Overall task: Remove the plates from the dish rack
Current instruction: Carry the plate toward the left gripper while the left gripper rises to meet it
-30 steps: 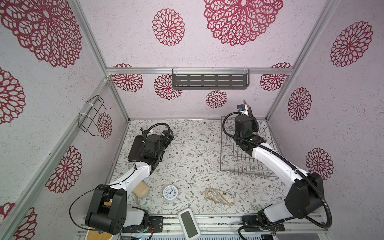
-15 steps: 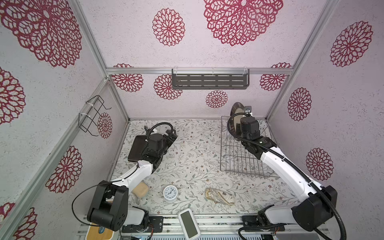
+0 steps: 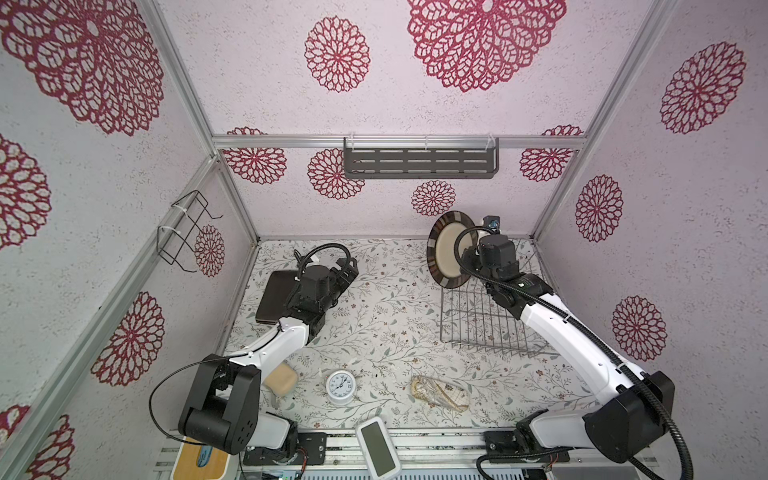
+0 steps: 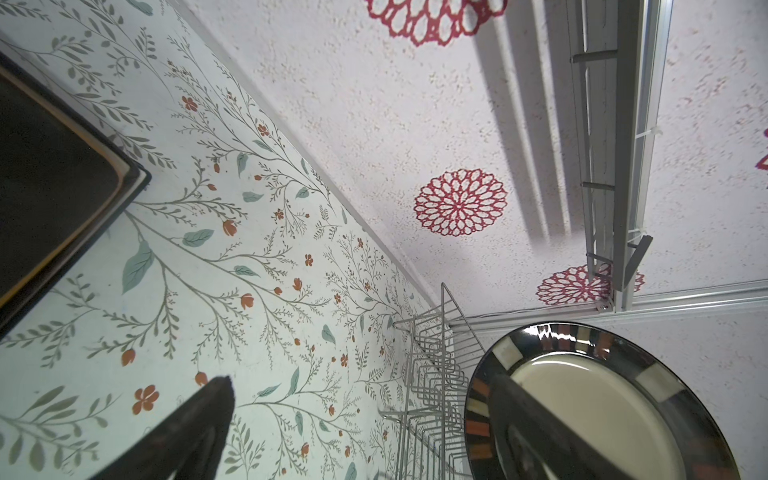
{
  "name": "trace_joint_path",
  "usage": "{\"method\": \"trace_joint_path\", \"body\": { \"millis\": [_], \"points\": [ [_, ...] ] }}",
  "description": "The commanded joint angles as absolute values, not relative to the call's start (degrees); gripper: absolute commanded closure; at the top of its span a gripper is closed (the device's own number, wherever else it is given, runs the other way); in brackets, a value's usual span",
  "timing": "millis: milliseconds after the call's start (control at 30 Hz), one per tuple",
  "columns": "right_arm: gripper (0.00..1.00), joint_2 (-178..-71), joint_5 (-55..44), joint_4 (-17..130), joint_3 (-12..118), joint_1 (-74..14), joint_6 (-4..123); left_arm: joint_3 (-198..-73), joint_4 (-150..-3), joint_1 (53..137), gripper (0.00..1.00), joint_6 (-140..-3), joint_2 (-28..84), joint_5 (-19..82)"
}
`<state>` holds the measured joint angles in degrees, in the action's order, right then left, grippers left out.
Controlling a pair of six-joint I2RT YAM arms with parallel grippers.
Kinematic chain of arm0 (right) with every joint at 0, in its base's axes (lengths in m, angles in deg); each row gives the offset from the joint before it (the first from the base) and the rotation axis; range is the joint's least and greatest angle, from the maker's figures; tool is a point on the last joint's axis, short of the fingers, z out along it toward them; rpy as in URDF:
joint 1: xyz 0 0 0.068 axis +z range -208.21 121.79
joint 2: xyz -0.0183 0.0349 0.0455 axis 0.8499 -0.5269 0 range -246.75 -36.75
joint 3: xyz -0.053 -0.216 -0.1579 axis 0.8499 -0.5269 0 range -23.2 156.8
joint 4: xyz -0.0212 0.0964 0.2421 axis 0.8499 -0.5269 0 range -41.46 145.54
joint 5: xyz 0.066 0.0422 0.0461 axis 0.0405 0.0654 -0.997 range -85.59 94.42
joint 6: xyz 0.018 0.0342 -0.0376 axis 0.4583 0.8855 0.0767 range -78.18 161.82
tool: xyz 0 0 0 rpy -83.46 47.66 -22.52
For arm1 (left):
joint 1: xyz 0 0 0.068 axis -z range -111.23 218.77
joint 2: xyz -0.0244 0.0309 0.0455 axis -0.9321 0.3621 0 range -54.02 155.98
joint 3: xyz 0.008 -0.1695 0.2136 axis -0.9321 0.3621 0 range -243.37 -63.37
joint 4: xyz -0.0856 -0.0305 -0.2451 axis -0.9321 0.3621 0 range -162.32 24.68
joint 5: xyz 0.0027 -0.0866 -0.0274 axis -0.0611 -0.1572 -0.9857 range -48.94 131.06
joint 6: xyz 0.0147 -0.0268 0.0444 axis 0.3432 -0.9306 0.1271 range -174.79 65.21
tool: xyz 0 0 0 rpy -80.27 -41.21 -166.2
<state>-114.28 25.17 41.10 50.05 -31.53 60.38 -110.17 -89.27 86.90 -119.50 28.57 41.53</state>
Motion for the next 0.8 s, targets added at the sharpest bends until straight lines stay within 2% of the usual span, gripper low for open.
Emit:
{"method": "trace_joint_path", "body": {
  "millis": [0, 500, 767],
  "points": [
    [1.0, -110.8, 21.4, 52.9, 51.4, -31.6, 67.1, -111.7, -91.5, 87.6, 0.0, -118.8, 29.4, 40.6],
    [1.0, -113.3, 9.2, 60.2, 47.3, -31.6, 78.9, -114.0, -95.5, 89.0, 0.02, -119.4, 33.1, 35.0],
    [1.0, -114.3, 3.2, 65.7, 44.6, -31.8, 83.3, -117.4, -98.1, 89.7, 0.07, -119.7, 37.7, 27.0]
  ]
}}
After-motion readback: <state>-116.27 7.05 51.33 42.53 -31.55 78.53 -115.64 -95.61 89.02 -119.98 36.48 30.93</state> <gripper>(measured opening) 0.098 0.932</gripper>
